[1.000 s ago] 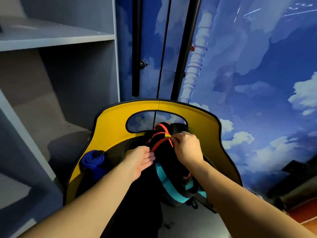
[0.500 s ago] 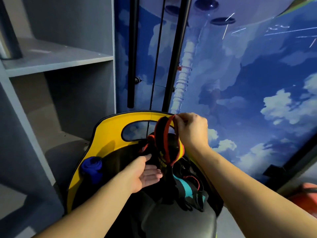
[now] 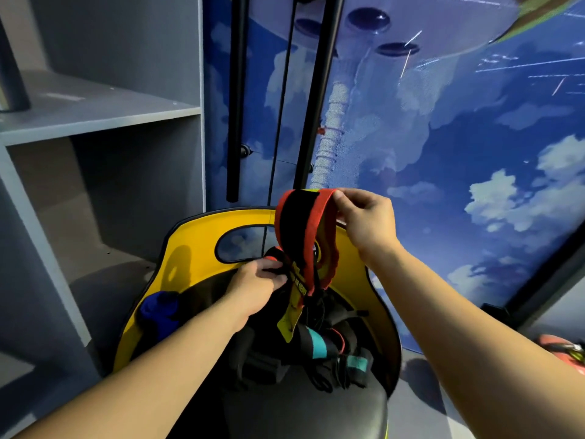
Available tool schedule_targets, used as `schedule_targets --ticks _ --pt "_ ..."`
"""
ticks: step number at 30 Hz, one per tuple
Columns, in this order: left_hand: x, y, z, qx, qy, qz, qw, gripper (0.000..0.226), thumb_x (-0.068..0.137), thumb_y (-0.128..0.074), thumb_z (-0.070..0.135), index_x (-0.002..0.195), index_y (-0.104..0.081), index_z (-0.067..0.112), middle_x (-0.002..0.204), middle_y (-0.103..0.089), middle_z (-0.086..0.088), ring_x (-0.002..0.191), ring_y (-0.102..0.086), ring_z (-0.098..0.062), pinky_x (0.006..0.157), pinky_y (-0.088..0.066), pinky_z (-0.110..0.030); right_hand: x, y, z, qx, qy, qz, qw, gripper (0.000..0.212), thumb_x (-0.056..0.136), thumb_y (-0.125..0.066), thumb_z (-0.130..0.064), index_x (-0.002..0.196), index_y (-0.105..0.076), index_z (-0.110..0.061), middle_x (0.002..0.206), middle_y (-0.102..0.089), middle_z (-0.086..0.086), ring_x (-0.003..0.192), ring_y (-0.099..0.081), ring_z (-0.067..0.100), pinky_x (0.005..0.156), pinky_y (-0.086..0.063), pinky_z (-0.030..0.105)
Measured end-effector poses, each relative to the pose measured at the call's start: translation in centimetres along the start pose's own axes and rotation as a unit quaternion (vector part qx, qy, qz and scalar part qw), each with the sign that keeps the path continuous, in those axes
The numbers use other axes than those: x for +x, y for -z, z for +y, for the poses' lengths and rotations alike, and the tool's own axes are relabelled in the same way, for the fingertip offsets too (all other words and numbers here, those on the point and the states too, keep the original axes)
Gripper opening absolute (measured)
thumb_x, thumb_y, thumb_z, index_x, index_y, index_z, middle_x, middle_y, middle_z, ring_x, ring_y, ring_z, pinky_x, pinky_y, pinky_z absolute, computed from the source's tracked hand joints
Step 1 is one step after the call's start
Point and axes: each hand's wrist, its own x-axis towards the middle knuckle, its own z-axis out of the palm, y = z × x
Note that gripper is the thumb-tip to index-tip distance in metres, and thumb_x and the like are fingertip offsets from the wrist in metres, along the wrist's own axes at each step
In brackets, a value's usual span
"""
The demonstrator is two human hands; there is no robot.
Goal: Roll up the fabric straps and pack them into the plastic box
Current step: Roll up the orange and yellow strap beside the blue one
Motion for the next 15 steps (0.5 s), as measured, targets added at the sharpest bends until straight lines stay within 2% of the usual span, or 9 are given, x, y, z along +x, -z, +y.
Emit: schedule_targets --ticks 3,5,8,9,11,13,15 --pt "-0.2 0.8 0.2 0.064 -0.004 -0.009 0.998 0.034 0.085 -0.079 0.023 0.109 -0.062 0.040 0.101 -0.074 0.002 0.097 -0.069 -0.016 0.096 -0.054 -0.040 0.1 -0.1 0.4 0.038 -0.027 -0.009 0.999 0.012 0.095 -0.067 -0.017 0.098 -0.078 -0.012 0.083 -0.076 0.002 0.067 -0.067 0.011 0.080 -0.061 0.035" --pt "-0.2 1.1 0.4 0.087 -0.023 -0.003 0.996 0.038 0.086 -0.078 0.026 0.114 -0.059 0.044 0.102 -0.070 0.001 0.098 -0.065 -0.015 0.094 -0.055 -0.040 0.1 -0.3 0.9 0.053 -0.034 -0.013 0.998 0.014 0.096 -0.066 -0.015 0.100 -0.078 -0.009 0.078 -0.073 -0.001 0.060 -0.061 0.005 0.070 -0.055 0.026" --pt "-0.1 1.2 0.4 0.085 -0.046 -0.016 0.995 0.034 0.088 -0.077 0.026 0.117 -0.062 0.035 0.085 -0.060 0.003 0.080 -0.062 -0.014 0.085 -0.055 -0.038 0.0 -0.5 1.4 0.068 -0.054 -0.012 0.996 0.016 0.097 -0.064 -0.013 0.102 -0.076 -0.003 0.075 -0.070 0.000 0.057 -0.058 0.003 0.062 -0.049 0.018" --pt "-0.1 1.2 0.5 0.075 -0.053 -0.016 0.996 0.029 0.087 -0.078 0.025 0.114 -0.066 0.030 0.080 -0.057 0.004 0.075 -0.059 -0.014 0.080 -0.053 -0.036 -0.1 -0.5 1.5 0.074 -0.061 -0.012 0.995 0.017 0.097 -0.064 -0.013 0.102 -0.076 -0.002 0.076 -0.070 0.001 0.059 -0.059 0.004 0.063 -0.049 0.019" --pt "-0.2 1.3 0.6 0.064 -0.069 0.002 0.996 0.018 0.084 -0.080 0.026 0.101 -0.072 0.027 0.082 -0.062 0.006 0.079 -0.060 -0.015 0.078 -0.050 -0.031 -0.2 -0.5 1.9 0.088 -0.074 -0.008 0.993 0.014 0.097 -0.065 -0.014 0.098 -0.077 -0.006 0.079 -0.071 0.005 0.068 -0.060 0.012 0.070 -0.051 0.026" --pt "-0.5 1.4 0.8 0.067 -0.084 0.013 0.994 0.012 0.082 -0.082 0.028 0.092 -0.076 0.027 0.093 -0.073 0.009 0.091 -0.066 -0.011 0.085 -0.051 -0.028 -0.1 -0.3 2.2 0.105 -0.090 0.005 0.990 0.012 0.096 -0.067 -0.015 0.092 -0.077 -0.010 0.081 -0.070 0.010 0.074 -0.059 0.020 0.075 -0.051 0.034" --pt "-0.8 1.6 0.8 0.064 -0.091 0.015 0.994 0.015 0.081 -0.083 0.028 0.095 -0.079 0.025 0.096 -0.076 0.011 0.097 -0.068 -0.008 0.093 -0.052 -0.031 -0.1 0.0 2.5 0.106 -0.100 0.014 0.989 0.012 0.094 -0.069 -0.018 0.091 -0.078 -0.010 0.082 -0.072 0.012 0.075 -0.061 0.020 0.077 -0.053 0.037"
